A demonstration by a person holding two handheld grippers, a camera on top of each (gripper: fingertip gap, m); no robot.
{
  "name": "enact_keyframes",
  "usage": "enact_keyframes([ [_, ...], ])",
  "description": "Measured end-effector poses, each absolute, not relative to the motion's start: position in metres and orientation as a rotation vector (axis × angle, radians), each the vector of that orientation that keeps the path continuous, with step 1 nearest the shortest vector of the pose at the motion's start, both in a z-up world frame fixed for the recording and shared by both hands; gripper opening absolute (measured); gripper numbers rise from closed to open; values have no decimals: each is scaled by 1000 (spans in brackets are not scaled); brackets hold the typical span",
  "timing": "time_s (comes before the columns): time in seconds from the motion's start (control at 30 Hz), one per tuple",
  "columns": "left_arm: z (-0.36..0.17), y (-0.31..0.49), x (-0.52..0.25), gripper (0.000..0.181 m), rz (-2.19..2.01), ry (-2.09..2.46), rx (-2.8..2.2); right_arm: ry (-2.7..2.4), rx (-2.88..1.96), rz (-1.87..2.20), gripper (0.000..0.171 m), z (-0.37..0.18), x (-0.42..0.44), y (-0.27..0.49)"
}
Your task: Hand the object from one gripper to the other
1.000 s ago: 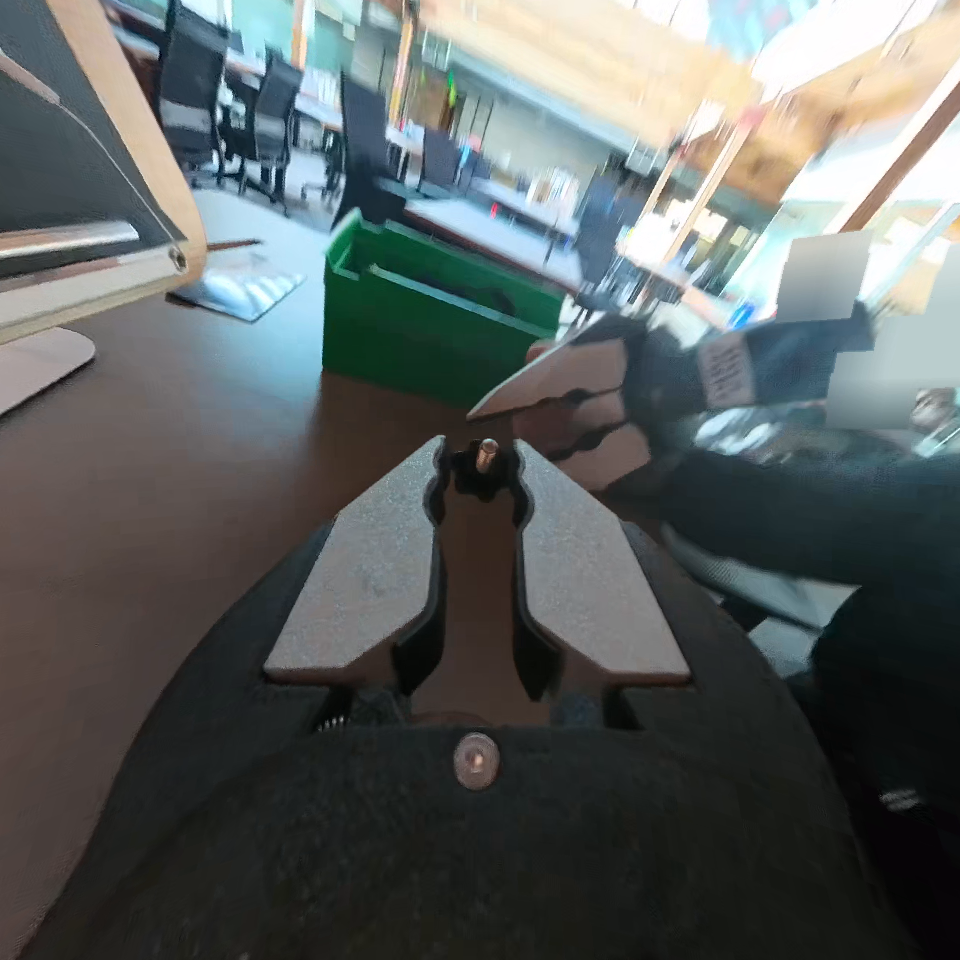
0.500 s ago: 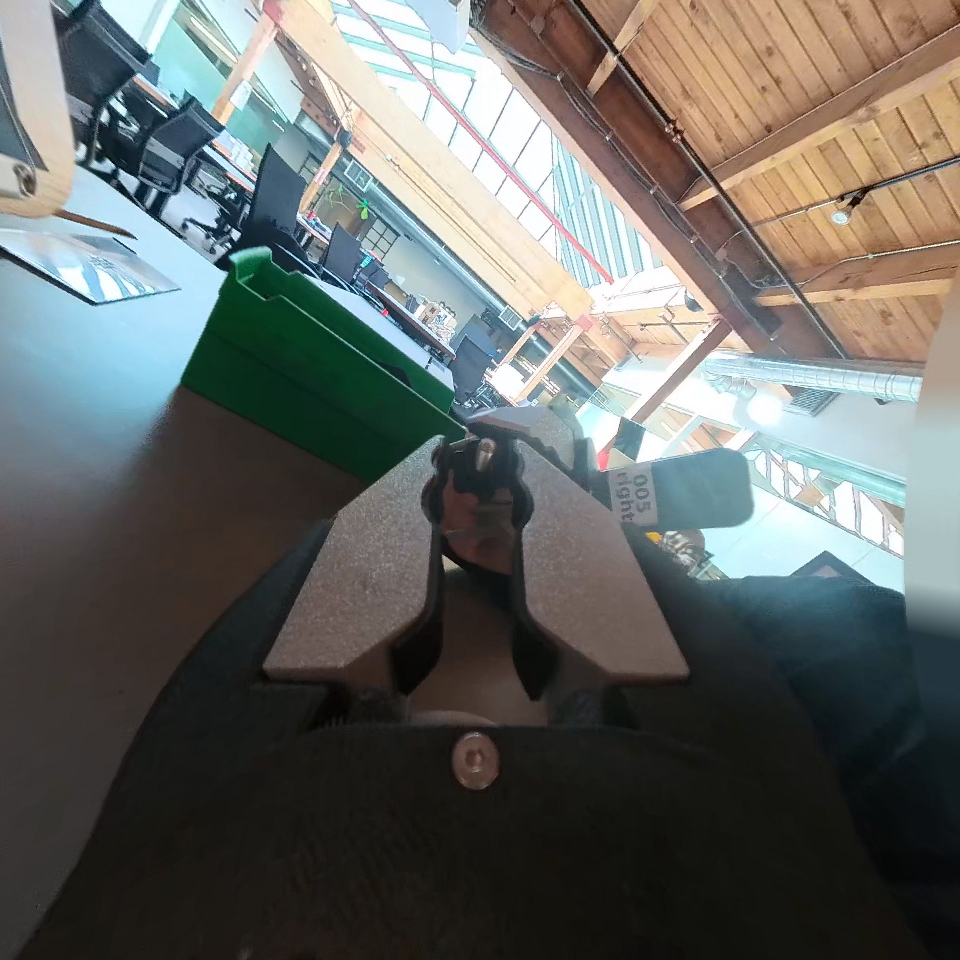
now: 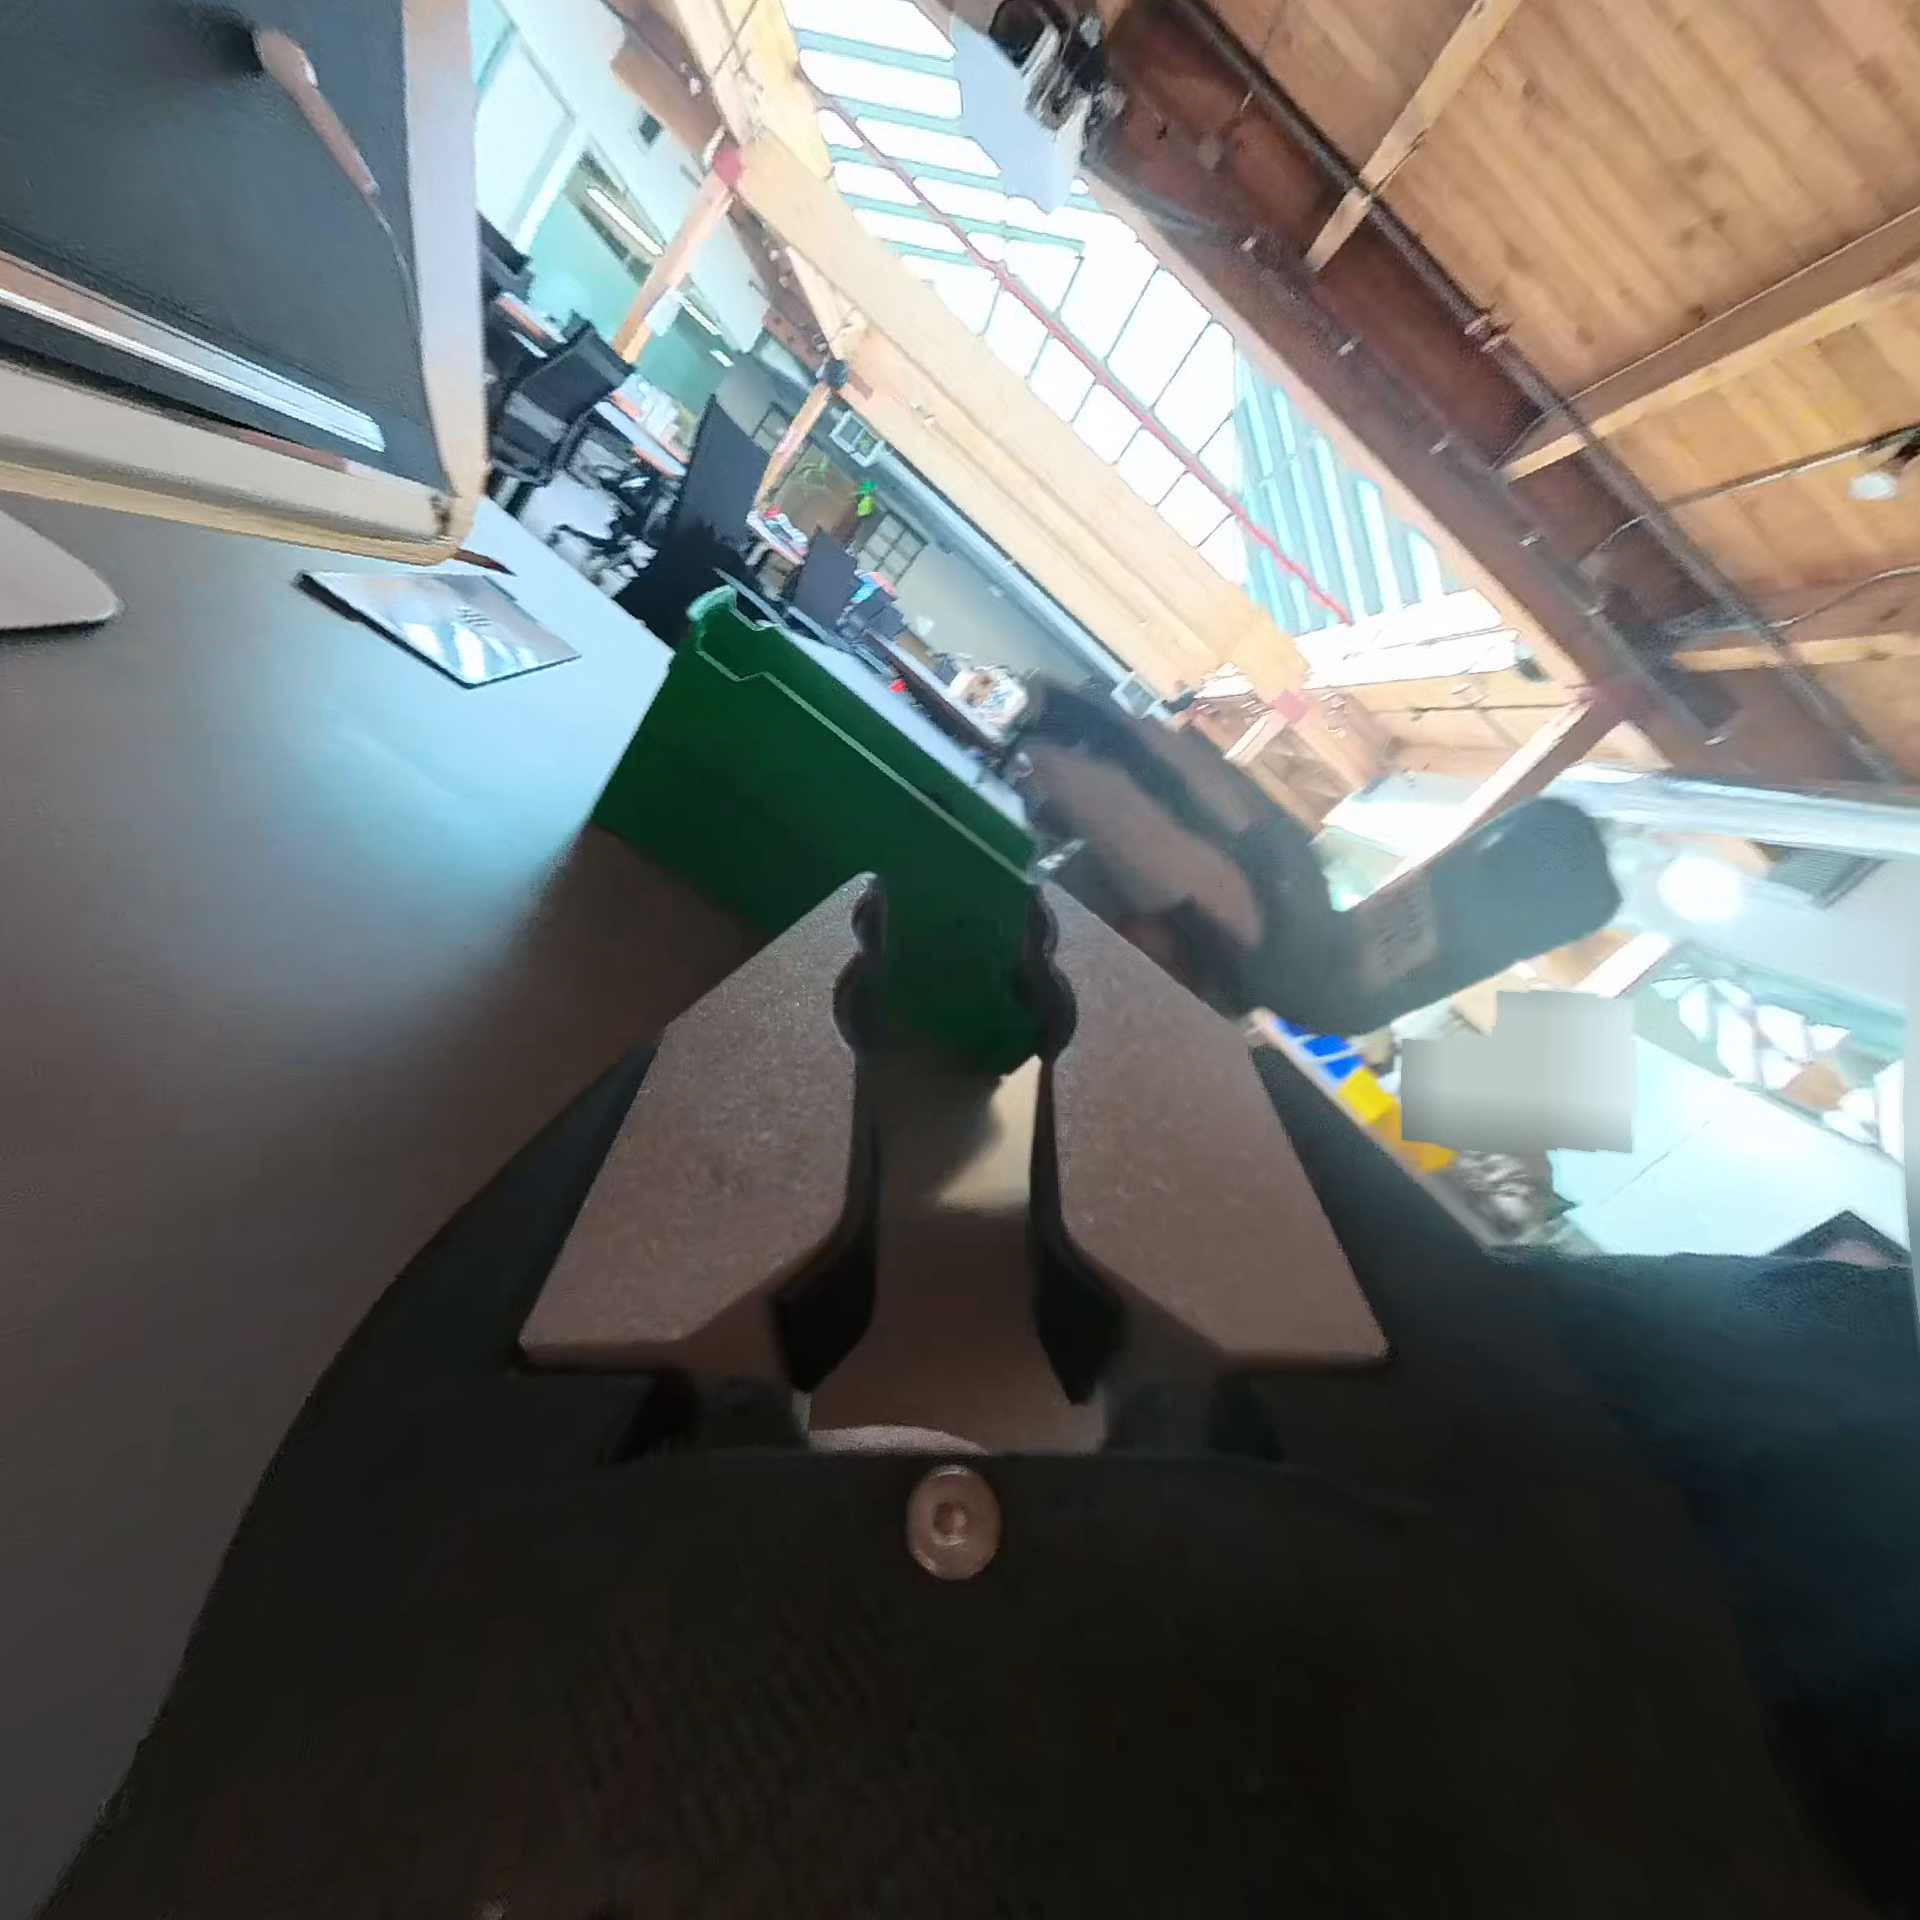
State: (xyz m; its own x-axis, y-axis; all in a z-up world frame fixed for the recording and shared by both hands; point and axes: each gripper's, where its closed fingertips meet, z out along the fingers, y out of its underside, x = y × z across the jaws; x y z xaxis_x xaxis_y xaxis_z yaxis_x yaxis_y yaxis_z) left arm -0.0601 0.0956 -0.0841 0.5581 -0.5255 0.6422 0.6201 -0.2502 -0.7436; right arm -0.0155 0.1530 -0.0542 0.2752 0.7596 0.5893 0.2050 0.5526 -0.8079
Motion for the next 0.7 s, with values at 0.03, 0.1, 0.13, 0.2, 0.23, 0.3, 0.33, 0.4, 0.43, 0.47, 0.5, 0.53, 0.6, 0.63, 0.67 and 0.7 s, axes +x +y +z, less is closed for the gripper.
enact_keyframes([
  [0.03,-87,97,-60,23,-1042,-74,-1494,-1235,-1000,425,17,-44,-6,164],
  [0.1,-91,98,-58,27,-994,-46,-1540,-1164,-1099,335,17,-24,17,192],
  [0.13,-93,98,-56,28,-979,-34,-1558,-1124,-1148,305,17,-13,31,206],
  [0.2,-96,98,-53,31,-942,-6,-1591,-1095,-1270,262,16,3,57,237],
  [0.23,-99,99,-51,34,-914,6,-1615,-1113,-1360,206,16,1,71,258],
  [0.3,-108,101,-46,46,-862,35,-1678,-1137,-1544,63,17,-14,100,310],
  [0.33,-113,102,-44,53,-833,51,-1711,-1145,-1652,7,18,-30,114,336],
  [0.4,-120,102,-40,57,-775,98,-1756,-1207,-1904,-5,29,-76,136,370],
  [0.43,-123,103,-39,57,-740,115,-1771,-1234,-2023,20,41,-98,143,376],
  [0.47,-124,103,-40,58,-709,126,-1779,-1262,-2109,58,40,-114,147,375],
  [0.5,-125,103,-40,57,-690,136,-1784,-1295,-2137,101,41,-123,146,369],
  [0.53,-125,103,-40,55,-681,141,-1787,-1304,-2117,107,42,-122,144,365],
  [0.6,-126,103,-40,52,-681,144,-1790,-1275,-2020,40,56,-104,143,361],
  [0.63,-127,103,-38,50,-680,154,-1795,-1269,-1972,44,61,-91,138,352],
  [0.67,-129,103,-37,49,-673,165,-1802,-1275,-1928,86,66,-77,130,339],
  [0.7,-131,103,-36,49,-660,177,-1813,-1293,-1887,154,72,-65,118,321],
])
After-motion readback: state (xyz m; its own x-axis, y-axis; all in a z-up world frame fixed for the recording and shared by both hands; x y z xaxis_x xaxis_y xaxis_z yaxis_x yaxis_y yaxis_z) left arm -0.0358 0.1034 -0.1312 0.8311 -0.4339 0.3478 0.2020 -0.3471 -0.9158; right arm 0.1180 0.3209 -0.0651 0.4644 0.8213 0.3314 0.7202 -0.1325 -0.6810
